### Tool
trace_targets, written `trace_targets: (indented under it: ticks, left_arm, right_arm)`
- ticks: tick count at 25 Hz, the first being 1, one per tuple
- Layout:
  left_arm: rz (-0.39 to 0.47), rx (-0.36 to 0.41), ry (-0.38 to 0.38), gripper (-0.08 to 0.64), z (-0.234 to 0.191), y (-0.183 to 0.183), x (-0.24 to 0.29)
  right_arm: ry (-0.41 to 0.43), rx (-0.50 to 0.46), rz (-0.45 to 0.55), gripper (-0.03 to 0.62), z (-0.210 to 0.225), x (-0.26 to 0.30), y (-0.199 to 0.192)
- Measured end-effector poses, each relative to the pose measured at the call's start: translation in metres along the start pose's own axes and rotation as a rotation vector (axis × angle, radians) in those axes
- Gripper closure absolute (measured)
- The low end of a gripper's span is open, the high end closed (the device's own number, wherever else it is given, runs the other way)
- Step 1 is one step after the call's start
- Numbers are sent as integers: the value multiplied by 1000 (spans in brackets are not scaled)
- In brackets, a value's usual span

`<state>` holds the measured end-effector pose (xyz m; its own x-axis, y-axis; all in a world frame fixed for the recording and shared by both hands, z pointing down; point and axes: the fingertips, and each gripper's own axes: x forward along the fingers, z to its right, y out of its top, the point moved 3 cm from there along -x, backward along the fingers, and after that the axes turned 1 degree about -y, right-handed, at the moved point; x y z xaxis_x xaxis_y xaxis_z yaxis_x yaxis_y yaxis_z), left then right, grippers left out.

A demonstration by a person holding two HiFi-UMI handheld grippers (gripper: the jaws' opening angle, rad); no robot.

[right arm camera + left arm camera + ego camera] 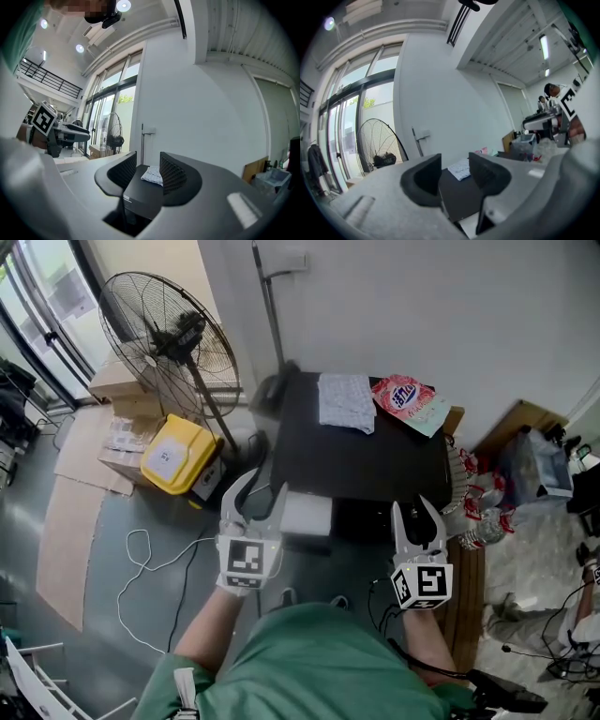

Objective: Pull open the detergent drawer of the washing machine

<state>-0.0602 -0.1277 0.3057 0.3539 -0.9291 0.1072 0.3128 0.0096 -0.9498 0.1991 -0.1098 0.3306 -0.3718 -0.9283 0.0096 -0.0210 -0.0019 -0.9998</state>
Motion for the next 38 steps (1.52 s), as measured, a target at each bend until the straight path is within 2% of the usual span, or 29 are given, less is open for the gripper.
trace_targets:
  ticks: [17,38]
  left_arm:
    - [-26,-19,-1,384,3,-5,-1]
    - [-37,-29,14,385,-5,-18,-19]
  right_arm:
    - [-20,-4,-13,492,4,-9,-4]
    - [-6,-26,-8,492,-13,-13,-8]
